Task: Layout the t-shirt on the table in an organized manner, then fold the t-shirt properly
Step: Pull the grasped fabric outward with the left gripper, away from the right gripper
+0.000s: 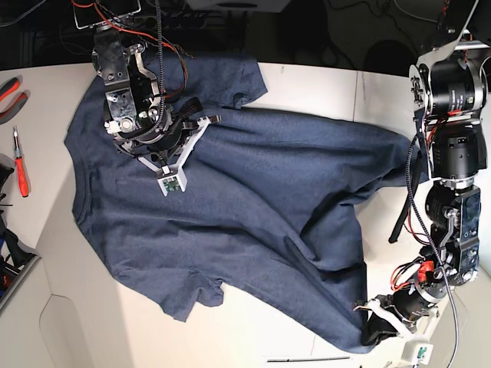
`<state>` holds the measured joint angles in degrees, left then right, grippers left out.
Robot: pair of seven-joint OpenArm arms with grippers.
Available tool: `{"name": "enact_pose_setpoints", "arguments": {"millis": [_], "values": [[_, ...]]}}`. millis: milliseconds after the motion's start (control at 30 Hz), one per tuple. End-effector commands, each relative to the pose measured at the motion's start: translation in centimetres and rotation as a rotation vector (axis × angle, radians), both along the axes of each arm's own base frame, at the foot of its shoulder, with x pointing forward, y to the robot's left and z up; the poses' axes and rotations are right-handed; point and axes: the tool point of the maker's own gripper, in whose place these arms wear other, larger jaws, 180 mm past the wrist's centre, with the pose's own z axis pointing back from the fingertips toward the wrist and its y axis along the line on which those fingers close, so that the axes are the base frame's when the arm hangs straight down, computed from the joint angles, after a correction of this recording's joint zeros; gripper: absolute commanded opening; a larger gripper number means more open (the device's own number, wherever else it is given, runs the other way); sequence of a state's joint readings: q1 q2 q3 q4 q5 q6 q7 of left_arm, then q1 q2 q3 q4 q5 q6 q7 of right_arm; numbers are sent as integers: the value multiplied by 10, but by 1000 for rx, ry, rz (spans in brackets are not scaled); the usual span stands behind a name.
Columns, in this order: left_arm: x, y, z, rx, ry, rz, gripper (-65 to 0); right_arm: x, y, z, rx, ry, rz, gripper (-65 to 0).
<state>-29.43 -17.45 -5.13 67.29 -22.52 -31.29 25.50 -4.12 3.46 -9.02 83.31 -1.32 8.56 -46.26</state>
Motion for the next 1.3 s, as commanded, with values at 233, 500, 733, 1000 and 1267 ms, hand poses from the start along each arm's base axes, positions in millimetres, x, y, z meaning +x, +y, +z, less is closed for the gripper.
{"name": "enact_pose_setpoints", "arguments": {"millis": [233,500,733,1000,1267], "values": [[13,-23,-15,174,-44,-37,-650,-12,-11,-8,-52,61,-7,-650],[18,29,-84,448,89,215,-430,-5,-9,-4,-41,23,-7,-650],[6,79,-84,499,185,286,-430,34,1,57,1,-182,-4,-650],[-37,81,-114,383,316,99,-552,76,21,150,132,-504,-1,-650],[-101,54,-116,-36,388,-90,-650,99,20,152,127,-519,-2,-650]]}}
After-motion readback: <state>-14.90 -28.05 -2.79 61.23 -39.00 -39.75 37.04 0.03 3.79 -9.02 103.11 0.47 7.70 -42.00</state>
